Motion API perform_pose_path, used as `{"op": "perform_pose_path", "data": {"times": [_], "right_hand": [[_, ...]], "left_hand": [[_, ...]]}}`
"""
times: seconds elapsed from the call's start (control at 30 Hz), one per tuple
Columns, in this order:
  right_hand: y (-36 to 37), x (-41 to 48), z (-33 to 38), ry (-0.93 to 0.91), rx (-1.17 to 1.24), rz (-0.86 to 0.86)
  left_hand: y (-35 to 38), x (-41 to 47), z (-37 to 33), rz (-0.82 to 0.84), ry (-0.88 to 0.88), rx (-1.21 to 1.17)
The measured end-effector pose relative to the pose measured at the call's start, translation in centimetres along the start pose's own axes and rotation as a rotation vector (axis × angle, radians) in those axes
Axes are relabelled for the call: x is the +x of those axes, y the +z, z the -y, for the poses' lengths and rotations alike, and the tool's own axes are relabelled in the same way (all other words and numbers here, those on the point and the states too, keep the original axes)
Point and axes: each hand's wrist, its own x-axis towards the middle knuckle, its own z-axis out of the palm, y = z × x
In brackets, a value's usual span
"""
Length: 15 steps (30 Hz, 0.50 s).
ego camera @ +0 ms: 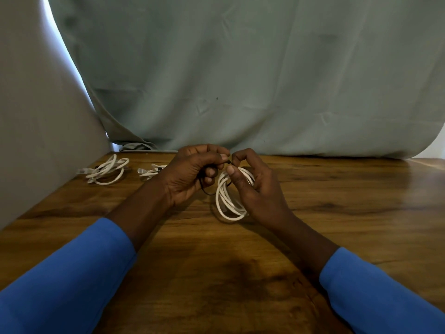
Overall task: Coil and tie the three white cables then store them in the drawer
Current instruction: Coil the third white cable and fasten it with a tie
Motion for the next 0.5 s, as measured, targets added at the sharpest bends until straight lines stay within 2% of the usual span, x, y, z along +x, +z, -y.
{"op": "perform_pose_path", "data": {"times": [0.5], "right_hand": [[0.17, -0.06, 0.68, 0.063, 0.088, -0.012]], "left_hand": [[0.69, -0.4, -0.05, -0.033, 0.015, -0.036]]}}
